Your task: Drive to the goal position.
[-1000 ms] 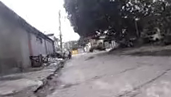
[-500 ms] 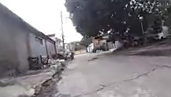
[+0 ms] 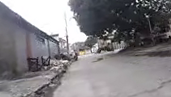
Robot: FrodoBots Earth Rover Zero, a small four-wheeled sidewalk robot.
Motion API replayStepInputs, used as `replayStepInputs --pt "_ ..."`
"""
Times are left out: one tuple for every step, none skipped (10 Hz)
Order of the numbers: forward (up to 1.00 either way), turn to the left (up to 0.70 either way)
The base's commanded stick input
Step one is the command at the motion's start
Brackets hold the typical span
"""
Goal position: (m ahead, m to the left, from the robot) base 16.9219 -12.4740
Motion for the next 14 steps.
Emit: replayStepInputs --pt "1.0 0.0" --pt "1.0 0.0" --pt "1.0 0.0" --pt "1.0 0.0" --pt "1.0 0.0" --pt "1.0 0.0" --pt "1.0 0.0" --pt "1.0 0.0" --pt "1.0 0.0" --pt "1.0 0.0" --pt "1.0 0.0" --pt "1.0 0.0" --pt "1.0 0.0" --pt "1.0 0.0"
